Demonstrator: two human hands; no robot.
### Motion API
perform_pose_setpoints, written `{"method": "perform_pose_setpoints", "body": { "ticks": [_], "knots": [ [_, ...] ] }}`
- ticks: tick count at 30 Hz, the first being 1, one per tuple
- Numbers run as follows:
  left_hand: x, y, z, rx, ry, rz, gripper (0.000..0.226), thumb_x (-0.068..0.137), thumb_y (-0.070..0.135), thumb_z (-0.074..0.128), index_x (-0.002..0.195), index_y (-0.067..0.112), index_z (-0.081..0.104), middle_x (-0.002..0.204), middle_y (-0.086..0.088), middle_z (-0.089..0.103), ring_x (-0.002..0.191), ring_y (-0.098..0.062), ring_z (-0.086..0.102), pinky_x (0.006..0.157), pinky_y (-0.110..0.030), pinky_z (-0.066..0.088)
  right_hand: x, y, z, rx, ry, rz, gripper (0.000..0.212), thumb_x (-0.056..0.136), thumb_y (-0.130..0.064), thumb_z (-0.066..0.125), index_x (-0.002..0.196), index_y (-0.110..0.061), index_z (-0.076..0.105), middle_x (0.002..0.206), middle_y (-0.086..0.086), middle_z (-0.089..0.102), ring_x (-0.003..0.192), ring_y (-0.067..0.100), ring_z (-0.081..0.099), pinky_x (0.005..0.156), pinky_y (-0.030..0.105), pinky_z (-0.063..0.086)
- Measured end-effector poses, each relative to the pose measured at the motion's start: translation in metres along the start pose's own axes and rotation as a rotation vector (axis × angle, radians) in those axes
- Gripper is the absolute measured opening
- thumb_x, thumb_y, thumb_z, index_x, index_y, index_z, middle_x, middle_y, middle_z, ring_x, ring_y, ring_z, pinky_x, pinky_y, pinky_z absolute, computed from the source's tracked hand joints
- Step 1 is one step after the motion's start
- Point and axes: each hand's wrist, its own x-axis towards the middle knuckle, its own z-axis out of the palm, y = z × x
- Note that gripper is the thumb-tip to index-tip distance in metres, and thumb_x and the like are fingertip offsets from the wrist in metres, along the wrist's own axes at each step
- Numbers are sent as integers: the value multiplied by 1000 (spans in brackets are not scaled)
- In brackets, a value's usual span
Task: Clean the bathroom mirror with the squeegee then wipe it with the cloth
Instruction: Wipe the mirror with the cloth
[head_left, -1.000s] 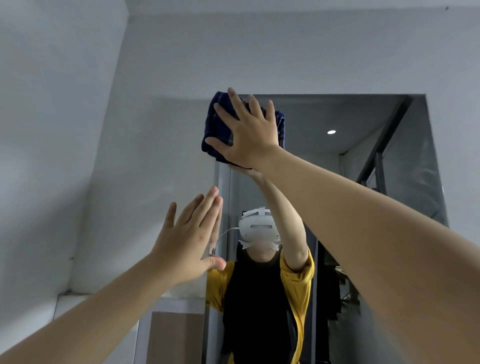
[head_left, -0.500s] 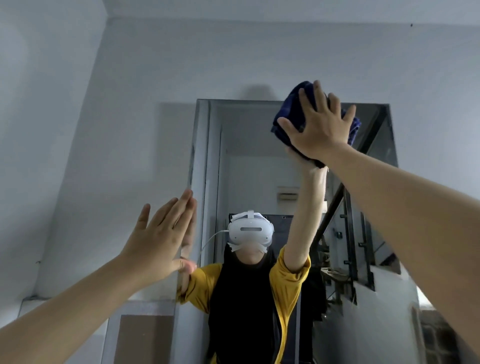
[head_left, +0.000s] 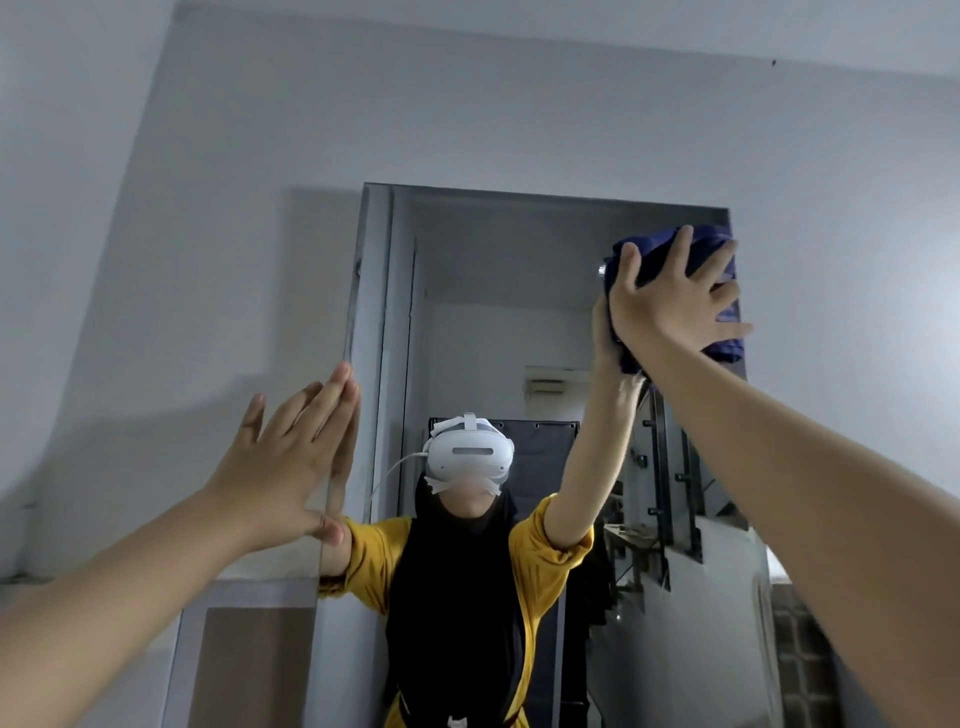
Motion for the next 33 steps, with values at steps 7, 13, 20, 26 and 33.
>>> {"method": "perform_pose_setpoints", "body": {
  "ticks": [7,13,20,26,33],
  "knots": [
    [-14,-2,3,158,18,42,130,47,79,58,146,8,13,154,-13,16,133,-35,33,97,-58,22,-89,-91,26,25,-116,-324,71,89,-68,25,149,-35,10,160,7,-7,143,40,4,104,73,1],
    [-36,5,13,169,46,66,126,50,76,61,145,6,16,154,-12,18,134,-31,32,98,-58,22,-144,-130,40,-22,-174,-753,66,89,-67,29,147,-37,20,161,5,-1,142,41,9,105,71,4],
    [-48,16,30,92,10,23,140,49,75,67,140,17,-21,153,-7,-19,141,-23,-2,103,-53,0,-137,-70,30,-161,-185,-1223,62,87,-70,30,144,-46,24,161,-2,8,142,34,19,109,67,12],
    [-48,16,34,40,-11,-32,137,55,77,60,139,17,-30,148,1,-36,138,-16,-20,109,-54,-4,-95,13,10,-196,-109,-945,63,85,-72,29,143,-47,24,160,-3,12,139,34,25,107,63,19],
    [-49,22,31,35,-21,-50,138,57,75,60,137,13,-33,145,0,-40,139,-17,-21,109,-53,-5,-55,119,-15,-159,-57,-371,62,87,-70,26,143,-48,17,160,-2,8,139,34,23,108,63,21]
  ]
}}
